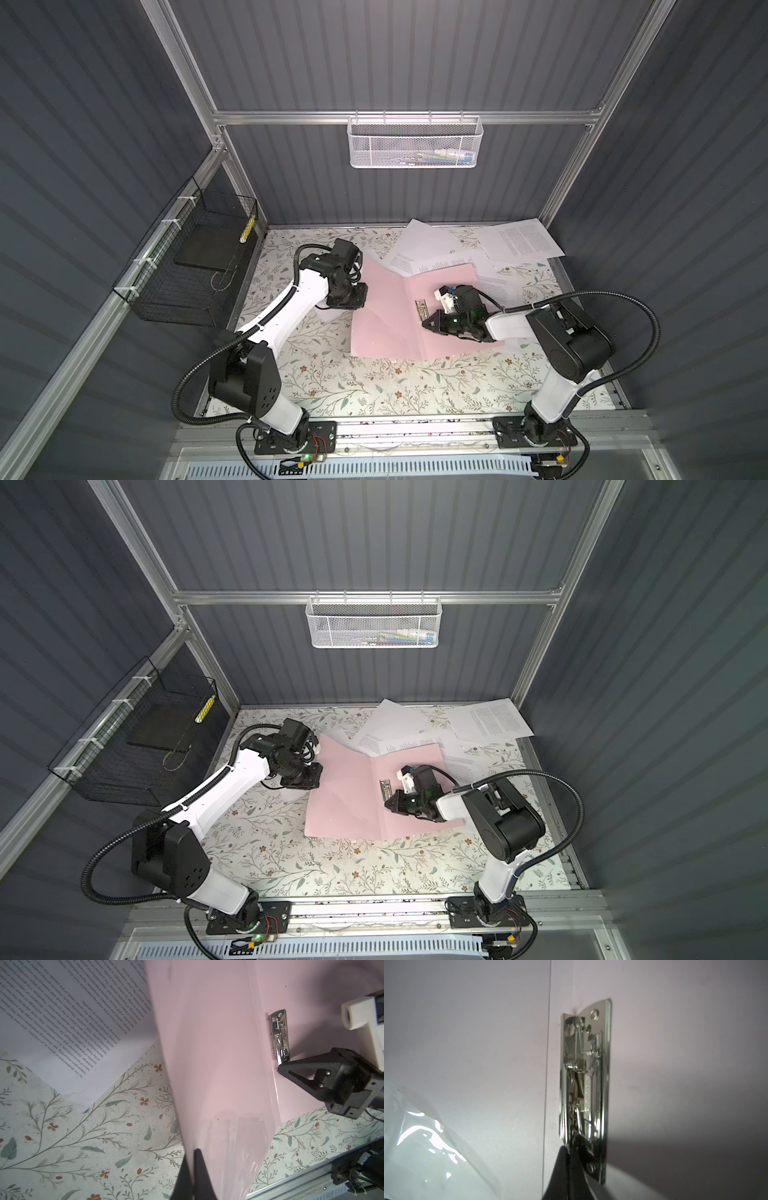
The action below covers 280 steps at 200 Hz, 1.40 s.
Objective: Put the files into the folder
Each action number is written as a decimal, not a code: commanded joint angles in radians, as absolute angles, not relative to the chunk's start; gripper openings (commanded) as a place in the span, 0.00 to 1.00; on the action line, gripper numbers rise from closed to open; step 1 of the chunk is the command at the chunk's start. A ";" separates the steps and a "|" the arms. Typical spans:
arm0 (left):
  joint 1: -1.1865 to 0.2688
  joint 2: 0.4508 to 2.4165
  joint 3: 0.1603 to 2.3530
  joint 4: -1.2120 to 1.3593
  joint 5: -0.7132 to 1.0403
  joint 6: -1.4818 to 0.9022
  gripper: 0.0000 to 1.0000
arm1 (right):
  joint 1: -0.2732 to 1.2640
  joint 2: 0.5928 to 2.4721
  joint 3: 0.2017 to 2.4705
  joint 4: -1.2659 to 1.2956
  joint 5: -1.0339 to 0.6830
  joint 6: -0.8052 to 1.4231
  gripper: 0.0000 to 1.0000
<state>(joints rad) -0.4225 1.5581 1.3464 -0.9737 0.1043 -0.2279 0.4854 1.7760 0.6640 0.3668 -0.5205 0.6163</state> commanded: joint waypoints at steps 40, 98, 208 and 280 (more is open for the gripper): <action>-0.410 1.568 1.405 -1.066 0.003 -0.194 0.00 | 0.478 1.892 0.666 0.057 -0.182 0.544 0.00; -0.410 1.543 1.345 -1.031 0.013 -0.195 0.00 | 0.499 1.961 0.714 -0.076 -0.057 0.596 0.00; -0.410 1.534 1.283 -1.020 0.028 -0.193 0.00 | 0.433 1.572 0.665 0.121 -0.574 0.697 0.04; -0.411 1.532 1.264 -0.969 0.092 -0.180 0.00 | 0.434 1.482 0.654 0.085 -0.588 0.630 0.39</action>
<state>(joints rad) -0.4152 1.5524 1.2804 -0.9497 0.0879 -0.2092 0.4351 1.4868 0.6582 0.1368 -0.5793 0.6777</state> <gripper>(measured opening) 0.044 0.408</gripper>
